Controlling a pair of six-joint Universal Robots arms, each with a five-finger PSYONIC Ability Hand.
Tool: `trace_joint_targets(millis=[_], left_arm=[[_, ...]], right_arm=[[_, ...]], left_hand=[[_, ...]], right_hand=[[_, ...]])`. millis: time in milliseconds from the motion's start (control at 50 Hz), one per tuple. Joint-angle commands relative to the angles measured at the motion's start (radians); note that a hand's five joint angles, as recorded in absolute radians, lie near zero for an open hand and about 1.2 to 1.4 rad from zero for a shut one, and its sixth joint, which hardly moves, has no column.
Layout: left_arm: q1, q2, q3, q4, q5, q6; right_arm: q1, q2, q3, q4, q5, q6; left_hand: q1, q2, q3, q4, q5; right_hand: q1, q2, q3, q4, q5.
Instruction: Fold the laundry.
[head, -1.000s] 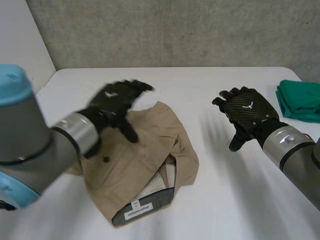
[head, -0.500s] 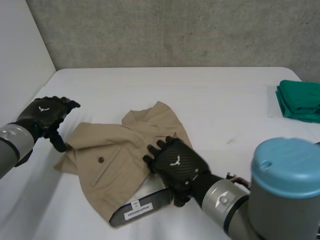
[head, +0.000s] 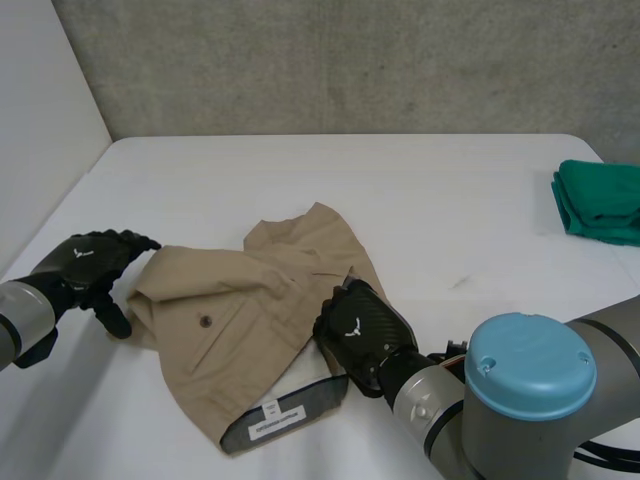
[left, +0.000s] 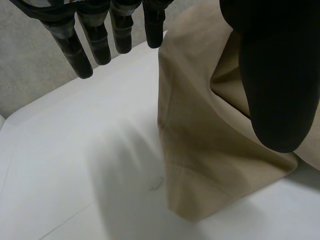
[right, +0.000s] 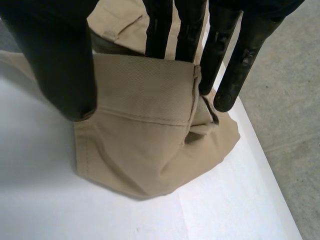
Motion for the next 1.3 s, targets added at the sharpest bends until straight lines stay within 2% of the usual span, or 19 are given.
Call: trace_joint_targets(millis=[20,200,380,400,440,540,600,680,820,920,1080,1140,1220,1300], left_arm=[[-0.018,-0.011,0.012,0.005,-0.001,-0.002],[-0.035,-0.007,0.009,-0.001,-0.004,-0.005],[-0.049,0.007,-0.007,-0.010,-0.006,-0.011],[-0.055,0.010,-0.013,-0.015,-0.006,-0.011],[-0.074,0.021,-0.023,-0.019,-0.004,-0.013],[-0.117,0.036,-0.053,-0.019,-0.012,-0.011],[-0.132,0.038,-0.063,-0.021,-0.014,-0.010],[-0.158,0.050,-0.089,-0.027,-0.014,-0.010],[-0.256,0.085,-0.126,-0.026,-0.024,-0.013],[-0.311,0.068,-0.123,-0.009,-0.059,-0.014],[-0.428,-0.034,-0.088,0.063,-0.164,-0.014],[-0.468,-0.071,-0.073,0.085,-0.211,-0.014],[-0.502,-0.109,-0.048,0.114,-0.283,-0.014],[-0.526,-0.134,-0.034,0.123,-0.316,-0.014]], right_arm=[[-0.100,0.001,0.002,0.024,-0.004,-0.121],[-0.333,0.010,-0.106,0.013,-0.006,-0.133],[-0.484,0.079,-0.249,0.026,0.030,-0.101],[-0.487,0.081,-0.254,0.029,0.034,-0.089],[-0.489,0.077,-0.257,0.050,0.056,-0.048],[-0.490,0.011,-0.234,0.141,0.060,0.060],[-0.489,-0.120,-0.171,0.207,0.031,0.121],[-0.486,-0.287,-0.044,0.300,-0.083,0.166],[-0.490,-0.407,0.109,0.463,-0.232,0.161],[-0.493,-0.407,0.212,0.437,-0.272,0.155],[-0.492,-0.330,0.340,0.225,-0.292,0.155],[-0.489,-0.290,0.355,0.176,-0.288,0.152],[-0.484,-0.250,0.355,0.130,-0.282,0.148],[-0.483,-0.192,0.353,0.093,-0.273,0.102]], left_hand=[[0.030,0.019,0.013,0.019,-0.005],[0.021,0.010,0.004,0.010,-0.014],[0.018,0.007,0.001,0.007,-0.017],[0.021,0.010,0.004,0.010,-0.014],[0.024,0.013,0.007,0.013,-0.011],[0.030,0.019,0.013,0.019,-0.005],[0.048,0.037,0.030,0.036,0.013],[0.153,0.142,0.136,0.142,0.118],[0.189,0.178,0.171,0.177,0.154],[0.218,0.207,0.200,0.206,0.183],[0.458,0.447,0.441,0.447,0.424],[0.526,0.515,0.509,0.515,0.491],[0.749,0.738,0.731,0.737,0.714],[1.007,0.996,0.989,0.995,0.972]], right_hand=[[0.774,0.665,0.675,0.677,0.703],[0.774,0.665,0.676,0.678,0.703],[0.772,0.663,0.674,0.676,0.701],[0.435,0.326,0.337,0.339,0.364],[-0.448,-0.556,-0.546,-0.544,-0.519],[-0.448,-0.556,-0.546,-0.544,-0.519],[-0.448,-0.556,-0.546,-0.544,-0.519],[-0.448,-0.556,-0.546,-0.544,-0.519],[-0.423,-0.532,-0.521,-0.519,-0.494],[-0.417,-0.526,-0.515,-0.513,-0.488],[-0.376,-0.485,-0.474,-0.472,-0.447],[-0.271,-0.379,-0.369,-0.367,-0.342],[-0.153,-0.262,-0.252,-0.249,-0.224],[-0.042,-0.151,-0.140,-0.138,-0.113]])
